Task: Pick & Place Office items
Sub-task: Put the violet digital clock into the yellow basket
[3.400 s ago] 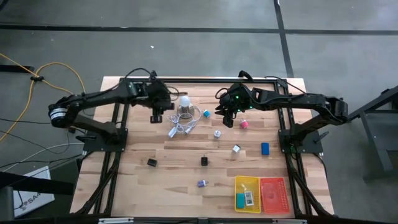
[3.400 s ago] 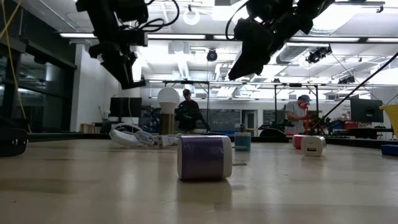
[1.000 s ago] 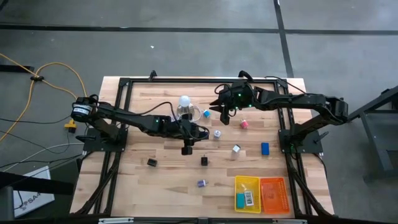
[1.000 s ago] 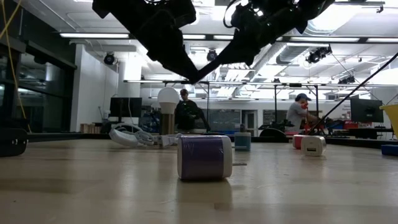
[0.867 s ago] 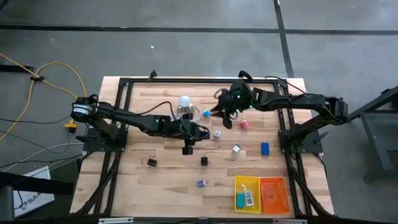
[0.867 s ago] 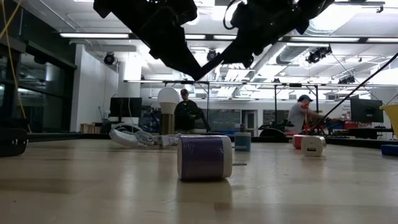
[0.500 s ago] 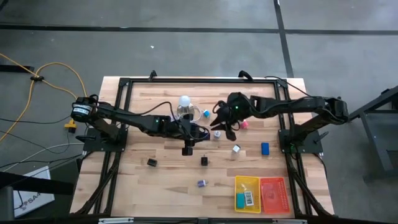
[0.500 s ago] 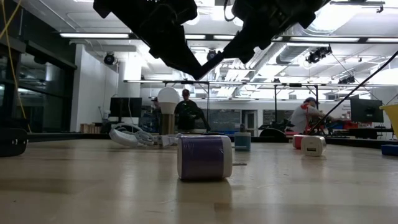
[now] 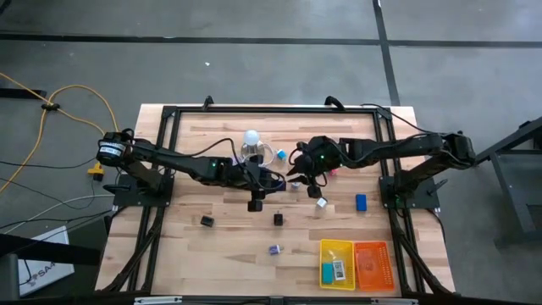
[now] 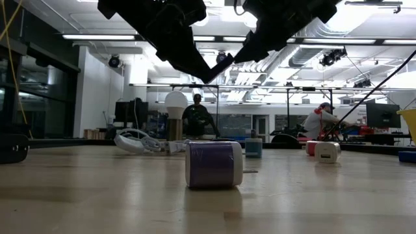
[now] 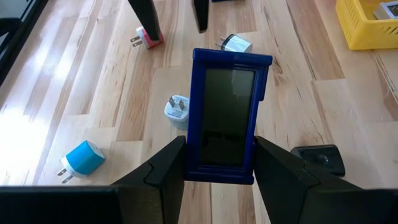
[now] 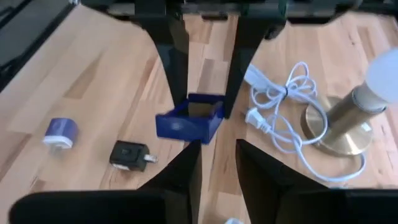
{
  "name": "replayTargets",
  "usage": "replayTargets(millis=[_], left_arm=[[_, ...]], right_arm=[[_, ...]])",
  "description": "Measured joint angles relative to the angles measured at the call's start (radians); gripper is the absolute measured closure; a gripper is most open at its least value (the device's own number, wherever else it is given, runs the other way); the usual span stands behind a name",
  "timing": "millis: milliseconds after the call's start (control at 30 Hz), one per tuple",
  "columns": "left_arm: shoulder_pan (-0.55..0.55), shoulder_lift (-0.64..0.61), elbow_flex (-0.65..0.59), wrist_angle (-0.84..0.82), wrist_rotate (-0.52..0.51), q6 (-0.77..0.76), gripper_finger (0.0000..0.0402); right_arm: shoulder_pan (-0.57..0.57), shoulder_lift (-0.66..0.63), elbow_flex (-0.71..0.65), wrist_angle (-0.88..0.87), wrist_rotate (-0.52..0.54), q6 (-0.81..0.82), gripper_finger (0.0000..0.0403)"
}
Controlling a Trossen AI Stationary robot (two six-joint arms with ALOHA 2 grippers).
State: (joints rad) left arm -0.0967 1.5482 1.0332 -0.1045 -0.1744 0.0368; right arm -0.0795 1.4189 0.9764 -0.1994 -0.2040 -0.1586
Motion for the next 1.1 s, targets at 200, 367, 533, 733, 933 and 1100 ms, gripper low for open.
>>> replayTargets(millis=[200, 367, 533, 733, 933, 1100], left_arm=[[0.000, 0.000, 0.000, 0.000, 0.000, -0.004, 0.0242], [0.000, 0.000, 0.000, 0.000, -0.002, -0.010, 0.0242], [0.000, 0.000, 0.000, 0.006, -0.046, -0.011, 0.0242], [0.005, 0.000, 0.000, 0.051, -0.072, 0.001, 0.0242], [0.005, 0.000, 0.000, 0.098, -0.075, 0.027, 0.0242], [0.005, 0.000, 0.000, 0.105, -0.149, 0.029, 0.0242]], right_arm=[[0.001, 0.000, 0.000, -0.033, 0.057, 0.021, 0.0258], [0.002, 0.000, 0.000, -0.030, 0.057, 0.022, 0.0210], [0.002, 0.000, 0.000, -0.030, 0.057, 0.022, 0.0176], [0.002, 0.000, 0.000, -0.029, 0.090, 0.005, 0.0157], [0.001, 0.000, 0.000, -0.017, 0.126, -0.003, 0.0156], [0.012, 0.000, 0.000, -0.013, 0.124, -0.003, 0.0155]])
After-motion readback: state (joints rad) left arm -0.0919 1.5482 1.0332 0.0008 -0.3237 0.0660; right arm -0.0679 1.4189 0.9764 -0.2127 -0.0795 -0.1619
